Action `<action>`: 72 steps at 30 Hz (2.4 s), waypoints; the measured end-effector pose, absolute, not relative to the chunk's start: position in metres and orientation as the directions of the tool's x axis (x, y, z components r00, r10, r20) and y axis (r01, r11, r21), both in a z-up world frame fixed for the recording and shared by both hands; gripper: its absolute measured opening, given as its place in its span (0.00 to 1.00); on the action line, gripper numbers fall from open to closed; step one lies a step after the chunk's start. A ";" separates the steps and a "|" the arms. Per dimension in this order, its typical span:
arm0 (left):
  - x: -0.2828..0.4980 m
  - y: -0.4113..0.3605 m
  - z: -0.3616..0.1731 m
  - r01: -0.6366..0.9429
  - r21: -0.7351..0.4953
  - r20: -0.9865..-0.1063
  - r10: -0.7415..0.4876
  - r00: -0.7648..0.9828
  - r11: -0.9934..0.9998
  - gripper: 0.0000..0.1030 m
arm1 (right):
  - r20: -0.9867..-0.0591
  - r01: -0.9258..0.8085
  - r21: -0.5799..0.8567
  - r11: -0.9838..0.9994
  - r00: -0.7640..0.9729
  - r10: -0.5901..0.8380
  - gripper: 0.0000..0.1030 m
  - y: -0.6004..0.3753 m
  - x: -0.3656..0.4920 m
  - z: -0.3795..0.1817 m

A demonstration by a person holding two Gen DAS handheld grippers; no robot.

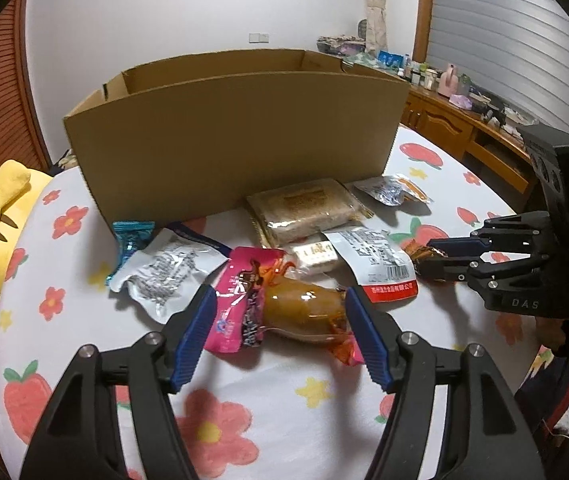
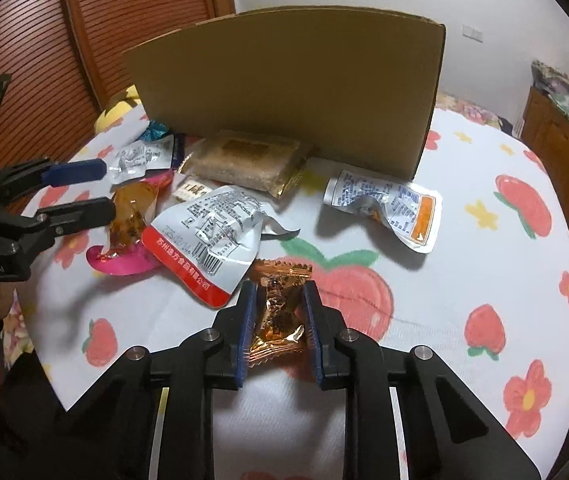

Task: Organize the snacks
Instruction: 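Grasp the gold candy wrapper with the right tool while the left tool grasps the pink-wrapped sausage, then lift the sausage and candy and carry both over the box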

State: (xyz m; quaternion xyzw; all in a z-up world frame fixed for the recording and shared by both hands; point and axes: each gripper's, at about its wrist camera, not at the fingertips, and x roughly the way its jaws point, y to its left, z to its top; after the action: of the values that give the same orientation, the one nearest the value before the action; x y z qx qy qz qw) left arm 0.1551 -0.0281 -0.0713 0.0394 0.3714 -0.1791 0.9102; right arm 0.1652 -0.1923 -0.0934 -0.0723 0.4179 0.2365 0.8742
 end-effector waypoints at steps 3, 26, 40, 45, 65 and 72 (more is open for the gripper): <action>0.158 -0.032 -0.075 0.359 -0.050 -0.698 -0.290 0.655 0.932 0.68 | -0.746 -0.466 0.089 0.880 0.555 0.369 0.20 -0.197 0.163 -0.095; 0.170 -0.048 -0.093 0.411 -0.028 -0.743 -0.294 0.602 0.911 0.72 | -0.733 -0.459 0.077 0.885 0.575 0.362 0.21 -0.193 0.163 -0.096; 0.168 -0.052 -0.102 0.440 0.000 -0.761 -0.286 0.583 0.898 0.76 | -0.733 -0.459 0.076 0.885 0.576 0.361 0.21 -0.193 0.163 -0.096; 0.159 -0.049 -0.101 0.444 0.005 -0.756 -0.288 0.589 0.896 0.69 | -0.733 -0.460 0.078 0.885 0.575 0.364 0.21 -0.193 0.163 -0.096; 0.129 -0.030 -0.087 0.373 -0.015 -0.715 -0.271 0.645 0.928 0.65 | -0.727 -0.460 0.076 0.885 0.581 0.365 0.20 -0.193 0.162 -0.096; 0.128 -0.026 -0.074 0.360 -0.026 -0.688 -0.278 0.670 0.933 0.65 | -0.712 -0.457 0.078 0.886 0.597 0.370 0.19 -0.197 0.160 -0.094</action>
State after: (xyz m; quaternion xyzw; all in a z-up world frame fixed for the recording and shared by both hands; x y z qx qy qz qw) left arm 0.1281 -0.0261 -0.0745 0.0559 0.3666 -0.1747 0.9121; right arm 0.1601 -0.1966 -0.0944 -0.0564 0.3847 0.2317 0.8917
